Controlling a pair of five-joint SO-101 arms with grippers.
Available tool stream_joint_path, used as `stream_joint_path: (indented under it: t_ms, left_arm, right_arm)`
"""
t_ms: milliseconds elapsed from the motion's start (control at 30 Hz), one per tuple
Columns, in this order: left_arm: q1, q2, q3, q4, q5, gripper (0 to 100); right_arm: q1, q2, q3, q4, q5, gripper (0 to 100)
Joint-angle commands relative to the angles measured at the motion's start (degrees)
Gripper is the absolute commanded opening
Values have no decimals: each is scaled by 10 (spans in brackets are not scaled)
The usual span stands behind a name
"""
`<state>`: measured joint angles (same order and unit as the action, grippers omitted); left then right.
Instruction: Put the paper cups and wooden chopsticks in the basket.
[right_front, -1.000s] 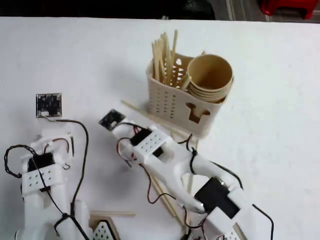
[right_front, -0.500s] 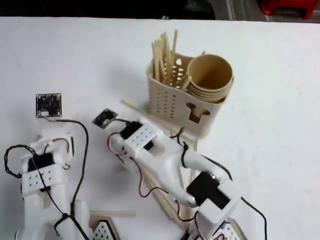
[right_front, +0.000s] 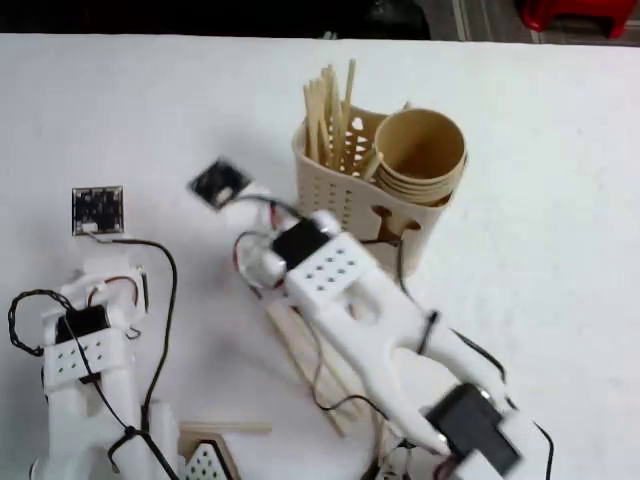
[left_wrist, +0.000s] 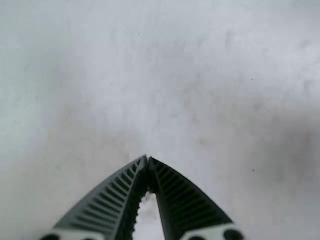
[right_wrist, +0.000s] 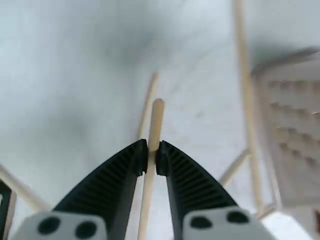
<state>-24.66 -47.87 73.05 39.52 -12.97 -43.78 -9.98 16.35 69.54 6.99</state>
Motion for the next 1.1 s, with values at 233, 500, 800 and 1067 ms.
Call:
stream_joint_path:
  t_ms: [233,500,800,1067]
  left_arm:
    - [-6,-16,-2,-13,-7,23]
    - [-6,-15,-2,-13,-7,23]
    - [-6,-15,-2,-13,-7,23]
    - [-6,-15,-2,-13,-7,23]
  right_arm:
    - [76,-164,-211,-1,-2,19]
    - [121,-168,-346,-82,-1,19]
    - [188,-167,-311,-225,4,19]
    - [222,-168,-188,-310,4,33]
